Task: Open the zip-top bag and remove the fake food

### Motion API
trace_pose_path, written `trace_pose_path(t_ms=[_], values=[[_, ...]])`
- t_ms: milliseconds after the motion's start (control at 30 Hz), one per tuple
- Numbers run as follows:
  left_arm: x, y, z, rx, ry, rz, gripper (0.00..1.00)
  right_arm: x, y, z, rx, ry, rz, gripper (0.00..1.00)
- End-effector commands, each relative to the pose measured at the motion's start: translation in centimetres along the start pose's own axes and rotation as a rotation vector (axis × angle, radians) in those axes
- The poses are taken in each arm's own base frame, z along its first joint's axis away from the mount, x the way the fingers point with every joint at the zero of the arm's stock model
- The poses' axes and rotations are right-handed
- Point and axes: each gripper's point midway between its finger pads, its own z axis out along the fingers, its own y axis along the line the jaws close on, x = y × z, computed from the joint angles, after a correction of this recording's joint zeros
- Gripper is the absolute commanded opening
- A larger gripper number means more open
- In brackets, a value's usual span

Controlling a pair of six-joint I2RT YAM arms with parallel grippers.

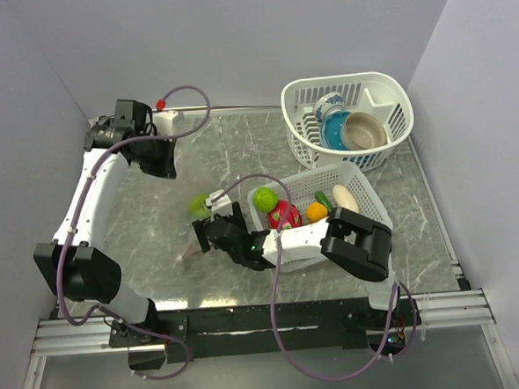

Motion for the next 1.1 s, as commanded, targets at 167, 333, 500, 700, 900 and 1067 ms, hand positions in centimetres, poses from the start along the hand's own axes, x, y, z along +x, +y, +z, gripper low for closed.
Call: trace_pose_path(t_ms=[167,333,500,700,900,1067], values=[[4.9,0.5,1.7,-0.027,0.119,0.024,0.01,-2.1,2.1,1.0,-0.03,-0.04,0.036,0.93],[6.0,3.8,3.0,-0.182,0.152,0.048,0.01,-0.2,0.7,-0.9,-0.041,-0.017,0.053,0.86],[7.5,5.7,5.3,-0.257,0.181,0.054,0.01,0.1,0.8,-1.9,-0.074,-0.012,0.078,0.71],[9.2,7.3,8.0,-0.304,0.234,0.05,0.01,0.3,1.7,-1.0,-0.082,-0.006,0.065,0.68],[9.6,8.3,9.8,-0.326,0.267,0.054,0.01,-0.4,2.5,0.5,-0.083,-0.022,0.023,0.67],[9.5,8.6,9.9,-0.332,0.28,0.056,0.08,-1.0,2.6,2.4,-0.083,-0.015,0.009,0.68]])
